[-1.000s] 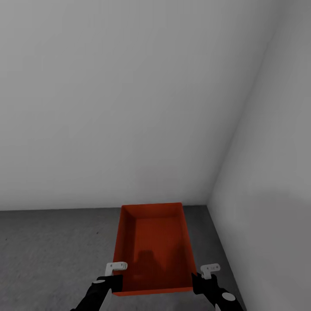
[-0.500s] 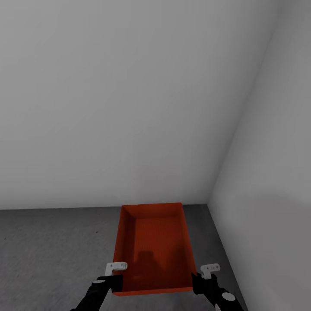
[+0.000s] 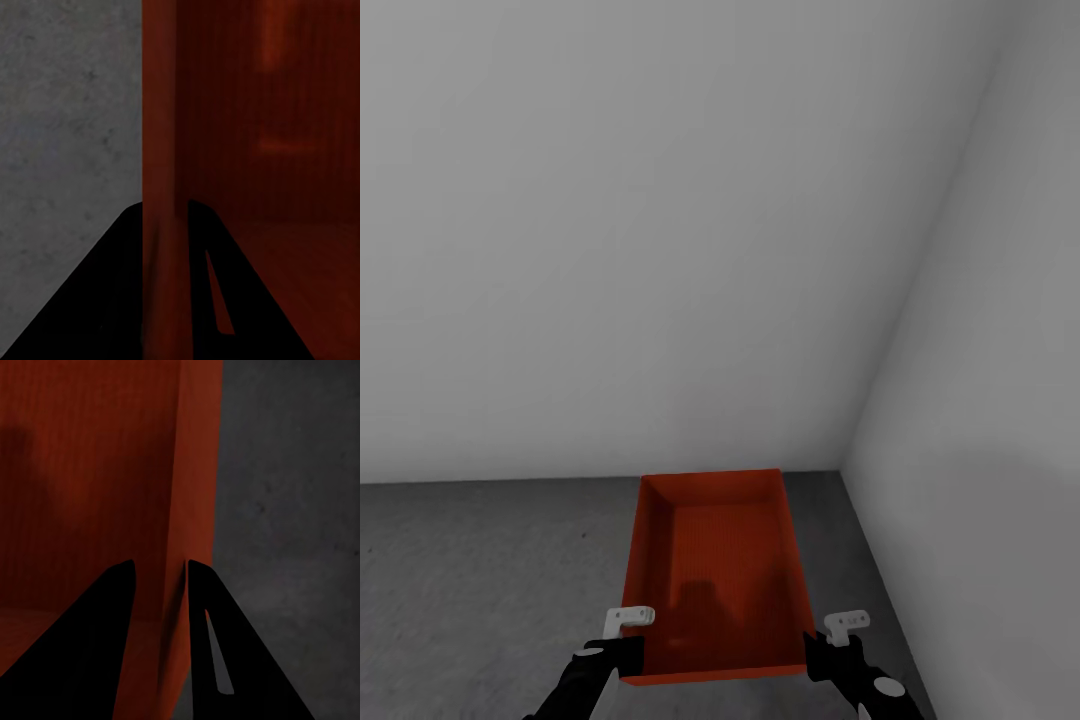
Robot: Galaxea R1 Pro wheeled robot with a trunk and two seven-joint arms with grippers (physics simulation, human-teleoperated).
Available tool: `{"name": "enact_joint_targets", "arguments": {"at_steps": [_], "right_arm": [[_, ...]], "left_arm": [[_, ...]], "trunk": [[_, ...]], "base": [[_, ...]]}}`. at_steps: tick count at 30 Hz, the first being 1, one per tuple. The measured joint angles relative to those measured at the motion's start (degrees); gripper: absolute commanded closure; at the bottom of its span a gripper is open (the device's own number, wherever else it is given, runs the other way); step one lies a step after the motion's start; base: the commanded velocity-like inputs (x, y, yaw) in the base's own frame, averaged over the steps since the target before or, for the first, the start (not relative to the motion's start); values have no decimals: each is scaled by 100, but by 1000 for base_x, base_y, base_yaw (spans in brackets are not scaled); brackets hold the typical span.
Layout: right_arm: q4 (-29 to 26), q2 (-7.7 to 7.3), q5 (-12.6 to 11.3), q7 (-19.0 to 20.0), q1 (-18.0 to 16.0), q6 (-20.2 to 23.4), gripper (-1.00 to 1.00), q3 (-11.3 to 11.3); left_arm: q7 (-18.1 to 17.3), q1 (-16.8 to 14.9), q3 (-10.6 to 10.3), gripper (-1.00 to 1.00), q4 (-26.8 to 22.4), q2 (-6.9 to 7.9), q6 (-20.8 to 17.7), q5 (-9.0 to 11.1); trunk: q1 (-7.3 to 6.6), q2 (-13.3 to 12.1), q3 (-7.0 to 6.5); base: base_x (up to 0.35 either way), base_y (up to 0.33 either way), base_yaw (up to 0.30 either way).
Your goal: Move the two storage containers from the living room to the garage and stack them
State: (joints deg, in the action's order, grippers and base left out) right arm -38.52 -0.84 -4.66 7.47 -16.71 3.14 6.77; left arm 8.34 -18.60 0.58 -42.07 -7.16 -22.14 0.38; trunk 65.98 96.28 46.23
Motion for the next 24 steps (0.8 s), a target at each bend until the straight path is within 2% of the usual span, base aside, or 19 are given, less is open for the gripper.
{"name": "enact_joint_targets", "arguments": {"at_steps": [24], "right_arm": [[0,0,0,0,0,0,100,0]], "left_arm": [[0,0,-1,100,0,0,0,1]], "trunk": [[527,963,431]], "base": [[0,0,0]]}}
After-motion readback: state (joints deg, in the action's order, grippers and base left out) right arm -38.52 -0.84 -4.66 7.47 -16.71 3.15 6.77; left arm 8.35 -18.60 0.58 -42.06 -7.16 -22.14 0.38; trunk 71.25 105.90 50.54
